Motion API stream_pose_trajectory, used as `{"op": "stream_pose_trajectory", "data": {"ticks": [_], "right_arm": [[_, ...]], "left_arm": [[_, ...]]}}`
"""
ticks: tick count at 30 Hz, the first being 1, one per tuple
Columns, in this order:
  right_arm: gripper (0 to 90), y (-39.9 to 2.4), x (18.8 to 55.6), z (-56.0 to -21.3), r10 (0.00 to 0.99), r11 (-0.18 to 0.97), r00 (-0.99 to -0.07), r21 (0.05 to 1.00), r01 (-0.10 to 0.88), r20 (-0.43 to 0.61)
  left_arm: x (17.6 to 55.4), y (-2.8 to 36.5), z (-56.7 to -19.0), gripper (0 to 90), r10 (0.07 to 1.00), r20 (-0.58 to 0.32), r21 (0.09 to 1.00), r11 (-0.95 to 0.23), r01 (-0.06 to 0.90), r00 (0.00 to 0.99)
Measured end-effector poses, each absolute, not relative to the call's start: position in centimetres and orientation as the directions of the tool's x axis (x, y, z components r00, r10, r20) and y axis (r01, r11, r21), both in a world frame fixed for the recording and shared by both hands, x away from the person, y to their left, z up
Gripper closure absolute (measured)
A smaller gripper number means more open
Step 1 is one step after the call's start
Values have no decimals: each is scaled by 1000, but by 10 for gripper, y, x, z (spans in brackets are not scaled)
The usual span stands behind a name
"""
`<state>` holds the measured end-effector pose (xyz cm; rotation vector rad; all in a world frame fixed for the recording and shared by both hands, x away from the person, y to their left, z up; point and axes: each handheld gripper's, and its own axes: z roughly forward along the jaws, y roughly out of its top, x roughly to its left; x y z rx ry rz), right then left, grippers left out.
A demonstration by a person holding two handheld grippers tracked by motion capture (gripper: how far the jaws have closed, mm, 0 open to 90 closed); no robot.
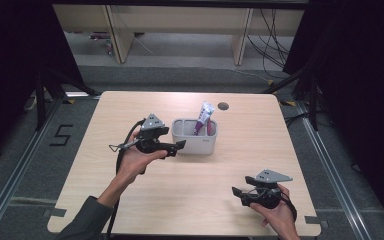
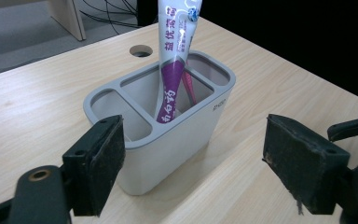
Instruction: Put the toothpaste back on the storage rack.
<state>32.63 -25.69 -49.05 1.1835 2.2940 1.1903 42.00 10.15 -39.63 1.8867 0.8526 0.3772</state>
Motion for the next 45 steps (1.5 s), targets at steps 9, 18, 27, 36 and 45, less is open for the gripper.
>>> {"op": "stream_pose_trajectory", "data": {"ticks": [9,18,27,36,45], "right_arm": [[206,-256,327,-491,801,282,-583,774,566,135],[181,-256,327,-491,794,289,-595,783,551,125],[186,-256,328,-492,799,277,-588,787,552,130],[194,-256,329,-492,794,278,-593,790,547,131],[199,-256,328,-493,791,283,-597,785,552,135]], "left_arm": [[411,109,-408,183,704,-82,872,-292,392,705],[401,114,-415,178,696,-86,870,-296,394,712],[394,119,-427,175,703,-75,868,-304,393,708],[384,128,-441,168,702,-50,869,-320,378,710],[378,135,-454,168,698,-50,863,-329,383,714]]}}
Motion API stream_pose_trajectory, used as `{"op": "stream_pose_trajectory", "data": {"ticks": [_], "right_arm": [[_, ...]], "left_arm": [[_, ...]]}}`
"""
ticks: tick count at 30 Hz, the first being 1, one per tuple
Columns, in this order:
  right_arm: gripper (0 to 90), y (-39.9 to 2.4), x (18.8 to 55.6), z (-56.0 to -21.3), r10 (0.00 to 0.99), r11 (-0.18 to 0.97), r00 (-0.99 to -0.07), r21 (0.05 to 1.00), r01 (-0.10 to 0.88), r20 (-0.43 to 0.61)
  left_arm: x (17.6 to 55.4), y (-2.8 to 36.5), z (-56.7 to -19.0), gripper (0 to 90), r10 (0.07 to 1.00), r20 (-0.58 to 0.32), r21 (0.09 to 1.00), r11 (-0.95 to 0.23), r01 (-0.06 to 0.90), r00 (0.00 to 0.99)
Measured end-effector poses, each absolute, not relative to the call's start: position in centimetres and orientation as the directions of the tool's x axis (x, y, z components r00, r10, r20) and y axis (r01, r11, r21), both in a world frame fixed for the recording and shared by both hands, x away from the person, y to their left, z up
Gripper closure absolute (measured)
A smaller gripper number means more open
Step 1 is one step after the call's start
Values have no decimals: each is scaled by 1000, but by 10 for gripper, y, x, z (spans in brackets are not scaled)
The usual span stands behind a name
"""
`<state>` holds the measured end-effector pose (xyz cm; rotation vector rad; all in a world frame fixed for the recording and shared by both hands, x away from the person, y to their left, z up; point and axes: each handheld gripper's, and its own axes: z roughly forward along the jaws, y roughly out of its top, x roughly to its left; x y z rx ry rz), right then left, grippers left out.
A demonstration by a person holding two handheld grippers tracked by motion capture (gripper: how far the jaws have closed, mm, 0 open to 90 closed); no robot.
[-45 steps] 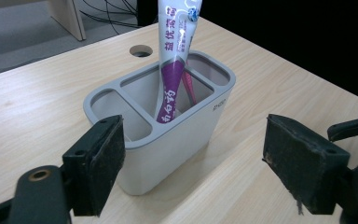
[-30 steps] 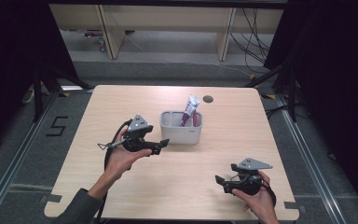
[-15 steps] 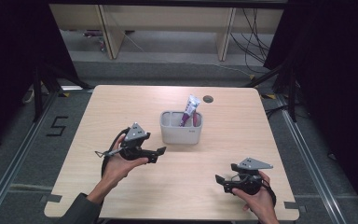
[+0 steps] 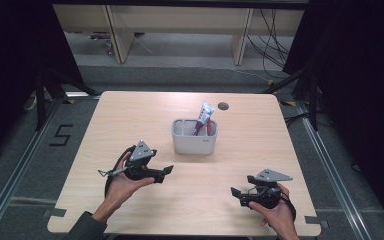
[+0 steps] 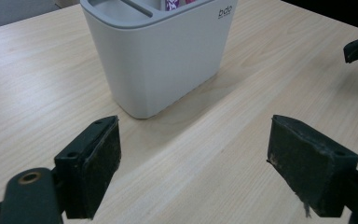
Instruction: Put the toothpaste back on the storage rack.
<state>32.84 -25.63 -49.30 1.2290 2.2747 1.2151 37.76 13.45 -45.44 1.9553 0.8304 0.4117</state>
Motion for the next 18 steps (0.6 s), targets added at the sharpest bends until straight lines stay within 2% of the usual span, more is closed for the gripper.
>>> {"op": "stream_pose_trajectory", "data": {"ticks": [18], "right_arm": [[205,-253,329,-495,781,283,-608,785,551,146]], "left_arm": [[354,161,-481,161,710,-24,848,-359,391,704]]}}
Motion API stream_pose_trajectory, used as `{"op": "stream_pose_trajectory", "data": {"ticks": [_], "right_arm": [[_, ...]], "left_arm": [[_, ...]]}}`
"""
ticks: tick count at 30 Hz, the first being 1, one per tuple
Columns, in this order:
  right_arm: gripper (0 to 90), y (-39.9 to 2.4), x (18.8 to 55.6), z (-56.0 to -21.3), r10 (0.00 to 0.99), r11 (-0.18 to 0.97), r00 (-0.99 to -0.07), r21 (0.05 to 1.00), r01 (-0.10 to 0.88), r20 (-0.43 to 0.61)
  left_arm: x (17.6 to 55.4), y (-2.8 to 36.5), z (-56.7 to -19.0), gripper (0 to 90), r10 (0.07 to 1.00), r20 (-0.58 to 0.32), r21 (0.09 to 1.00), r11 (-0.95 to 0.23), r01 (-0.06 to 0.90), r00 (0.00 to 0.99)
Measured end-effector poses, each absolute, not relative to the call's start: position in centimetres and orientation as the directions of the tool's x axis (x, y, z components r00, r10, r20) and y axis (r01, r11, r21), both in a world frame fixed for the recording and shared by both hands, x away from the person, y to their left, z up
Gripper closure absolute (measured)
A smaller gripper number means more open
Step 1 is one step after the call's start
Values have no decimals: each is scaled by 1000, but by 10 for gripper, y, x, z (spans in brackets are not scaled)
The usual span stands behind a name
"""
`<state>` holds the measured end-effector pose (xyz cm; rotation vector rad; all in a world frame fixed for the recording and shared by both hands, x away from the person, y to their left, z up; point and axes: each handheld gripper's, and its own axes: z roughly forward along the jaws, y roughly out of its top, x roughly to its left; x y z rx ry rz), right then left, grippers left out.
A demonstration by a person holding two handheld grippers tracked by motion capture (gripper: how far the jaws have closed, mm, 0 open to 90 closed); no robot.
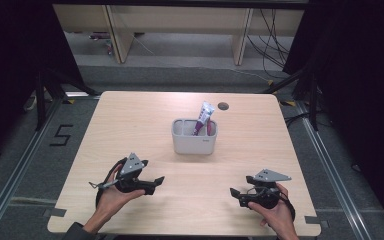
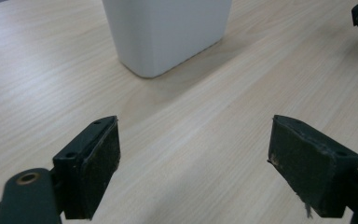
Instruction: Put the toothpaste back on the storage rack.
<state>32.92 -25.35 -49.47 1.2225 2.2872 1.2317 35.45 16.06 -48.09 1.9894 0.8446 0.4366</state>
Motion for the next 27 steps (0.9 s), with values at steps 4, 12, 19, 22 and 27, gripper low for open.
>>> {"op": "stream_pose_trajectory", "data": {"ticks": [4,12,19,22,27], "right_arm": [[207,-253,327,-494,790,271,-591,770,577,165],[208,-254,326,-493,786,297,-605,780,550,128],[208,-252,325,-493,786,300,-607,784,543,120],[208,-252,325,-493,782,304,-612,783,543,120],[207,-251,324,-493,778,301,-614,778,552,134]], "left_arm": [[349,166,-490,160,711,-27,840,-365,402,702],[336,171,-500,160,707,-26,828,-381,412,707],[322,172,-503,160,690,11,813,-428,395,723],[317,171,-504,160,684,36,810,-447,379,729],[309,168,-506,160,678,61,807,-466,364,732]]}}
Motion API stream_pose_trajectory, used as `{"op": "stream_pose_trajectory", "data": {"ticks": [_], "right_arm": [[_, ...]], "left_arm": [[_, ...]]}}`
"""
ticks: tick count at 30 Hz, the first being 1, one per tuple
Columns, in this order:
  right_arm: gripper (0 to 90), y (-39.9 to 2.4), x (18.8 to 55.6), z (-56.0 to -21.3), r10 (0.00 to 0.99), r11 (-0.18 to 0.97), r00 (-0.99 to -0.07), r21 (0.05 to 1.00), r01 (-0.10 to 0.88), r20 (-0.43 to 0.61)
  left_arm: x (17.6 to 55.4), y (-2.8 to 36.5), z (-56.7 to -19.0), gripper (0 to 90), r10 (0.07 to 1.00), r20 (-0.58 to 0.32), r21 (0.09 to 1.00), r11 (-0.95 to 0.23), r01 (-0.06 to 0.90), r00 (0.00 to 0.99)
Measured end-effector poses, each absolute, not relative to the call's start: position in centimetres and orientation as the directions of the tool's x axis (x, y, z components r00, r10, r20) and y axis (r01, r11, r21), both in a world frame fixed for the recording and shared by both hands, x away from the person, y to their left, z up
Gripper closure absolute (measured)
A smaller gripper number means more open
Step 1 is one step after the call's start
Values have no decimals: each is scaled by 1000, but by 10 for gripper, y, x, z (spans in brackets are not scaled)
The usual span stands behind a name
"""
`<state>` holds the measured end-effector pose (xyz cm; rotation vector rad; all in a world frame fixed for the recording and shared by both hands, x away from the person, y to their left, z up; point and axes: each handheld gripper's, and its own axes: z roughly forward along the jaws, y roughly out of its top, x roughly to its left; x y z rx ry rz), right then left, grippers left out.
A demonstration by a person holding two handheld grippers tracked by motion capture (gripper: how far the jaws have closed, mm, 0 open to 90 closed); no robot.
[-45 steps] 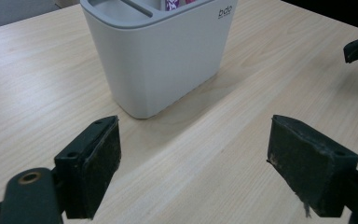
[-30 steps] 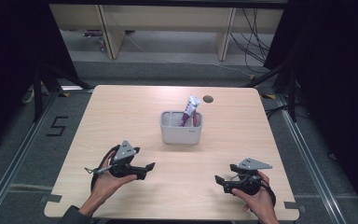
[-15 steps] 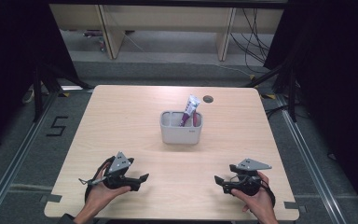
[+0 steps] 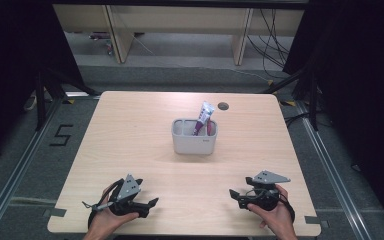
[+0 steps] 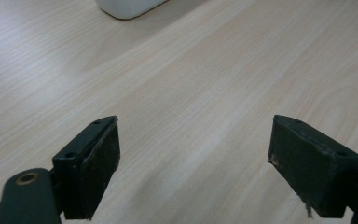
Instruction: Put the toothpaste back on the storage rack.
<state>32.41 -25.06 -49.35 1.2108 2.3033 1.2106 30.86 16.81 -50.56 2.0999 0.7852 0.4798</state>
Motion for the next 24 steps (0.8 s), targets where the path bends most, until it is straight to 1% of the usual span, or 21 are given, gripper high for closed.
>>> {"op": "stream_pose_trajectory", "data": {"ticks": [1,3,4,5,6,7,8,11,12,13,16,18,19,20,21,24], "right_arm": [[205,-251,324,-493,782,306,-611,777,550,124],[203,-250,324,-494,779,308,-616,782,542,120],[199,-248,323,-494,778,298,-611,772,562,145],[199,-248,323,-494,778,298,-611,772,562,145],[196,-249,324,-494,774,317,-622,779,541,117],[196,-249,324,-494,774,317,-622,779,541,117],[195,-247,322,-494,779,302,-611,769,563,142],[194,-247,322,-494,778,301,-611,770,563,142],[194,-246,323,-495,777,299,-614,776,555,140],[194,-246,323,-495,777,299,-614,776,555,140],[194,-247,324,-495,765,312,-631,782,539,130],[193,-247,323,-495,771,306,-622,780,546,133],[193,-245,321,-495,781,286,-605,770,570,157],[193,-245,321,-495,781,286,-605,770,570,157],[193,-246,323,-496,774,304,-618,777,552,136],[193,-246,323,-495,770,319,-626,774,546,124]], "left_arm": [[308,169,-505,160,665,81,801,-487,349,742],[306,168,-505,160,677,69,807,-469,358,733],[305,169,-505,160,676,76,803,-477,357,733],[305,170,-505,160,674,82,801,-483,354,734],[305,171,-505,160,674,82,799,-485,356,734],[305,171,-505,160,672,80,802,-482,353,736],[305,171,-505,160,672,74,802,-479,357,737],[306,171,-506,160,671,79,800,-484,354,738],[305,169,-507,160,678,69,809,-468,357,732],[305,170,-506,160,670,79,797,-487,357,738],[306,170,-506,160,666,77,798,-487,354,742],[306,169,-507,160,674,82,795,-489,360,734],[307,169,-507,160,665,84,794,-494,353,742],[307,169,-508,160,662,79,797,-491,352,745],[307,168,-508,160,661,79,794,-494,355,746],[308,167,-508,160,659,84,792,-499,351,747]]}}
